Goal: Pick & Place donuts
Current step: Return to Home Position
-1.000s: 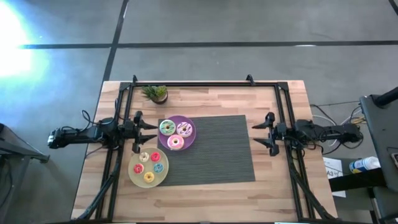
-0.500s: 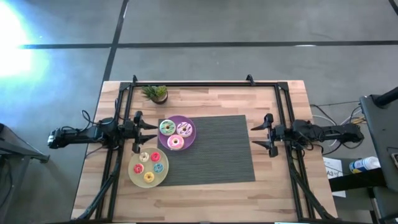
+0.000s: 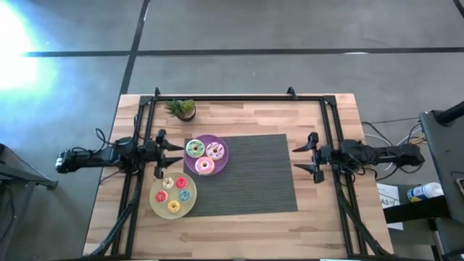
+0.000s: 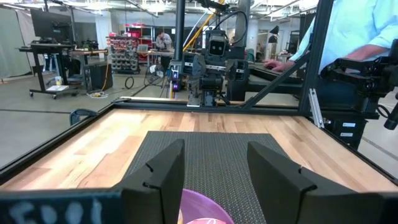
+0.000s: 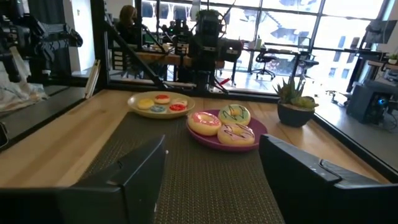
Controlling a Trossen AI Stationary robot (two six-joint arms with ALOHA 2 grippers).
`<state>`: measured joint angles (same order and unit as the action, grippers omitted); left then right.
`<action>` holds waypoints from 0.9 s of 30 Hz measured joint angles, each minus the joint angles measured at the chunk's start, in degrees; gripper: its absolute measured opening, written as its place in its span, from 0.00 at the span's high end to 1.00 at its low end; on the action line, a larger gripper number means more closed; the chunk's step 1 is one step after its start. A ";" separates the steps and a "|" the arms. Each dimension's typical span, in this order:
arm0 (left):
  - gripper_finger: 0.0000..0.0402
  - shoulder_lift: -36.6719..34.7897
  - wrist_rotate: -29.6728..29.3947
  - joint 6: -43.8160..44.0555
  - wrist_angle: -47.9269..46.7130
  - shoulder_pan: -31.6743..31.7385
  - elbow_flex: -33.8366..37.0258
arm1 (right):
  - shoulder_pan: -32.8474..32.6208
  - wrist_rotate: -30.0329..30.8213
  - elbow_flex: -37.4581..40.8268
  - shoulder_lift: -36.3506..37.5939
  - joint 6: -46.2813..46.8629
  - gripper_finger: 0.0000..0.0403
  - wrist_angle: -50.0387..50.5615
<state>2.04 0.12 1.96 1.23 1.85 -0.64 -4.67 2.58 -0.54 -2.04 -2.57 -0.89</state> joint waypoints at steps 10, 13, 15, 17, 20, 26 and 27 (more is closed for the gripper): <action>0.63 0.00 0.00 0.00 0.00 0.00 0.00 | 0.00 0.04 0.00 0.00 0.00 0.38 -0.02; 0.63 0.00 0.00 0.00 0.00 0.00 0.00 | 0.00 0.04 0.00 0.00 -0.01 0.38 -0.02; 0.63 0.00 0.00 0.01 0.00 0.00 0.00 | 0.00 0.04 0.00 0.00 -0.02 0.39 -0.02; 0.63 0.00 0.00 0.01 0.00 -0.02 0.00 | 0.00 0.04 0.00 0.00 -0.02 0.39 -0.02; 0.63 0.00 -0.01 0.01 0.00 -0.01 0.00 | 0.00 0.04 0.00 0.00 -0.02 0.38 -0.02; 0.63 0.00 0.00 0.00 0.02 -0.02 0.00 | -0.02 0.04 0.00 0.00 -0.02 0.37 -0.04; 0.63 0.00 0.00 0.02 0.00 0.00 0.00 | -0.02 0.04 0.00 0.00 -0.02 0.36 -0.02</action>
<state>2.04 0.12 1.98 1.23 1.85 -0.64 -4.69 2.61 -0.54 -2.04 -2.59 -0.91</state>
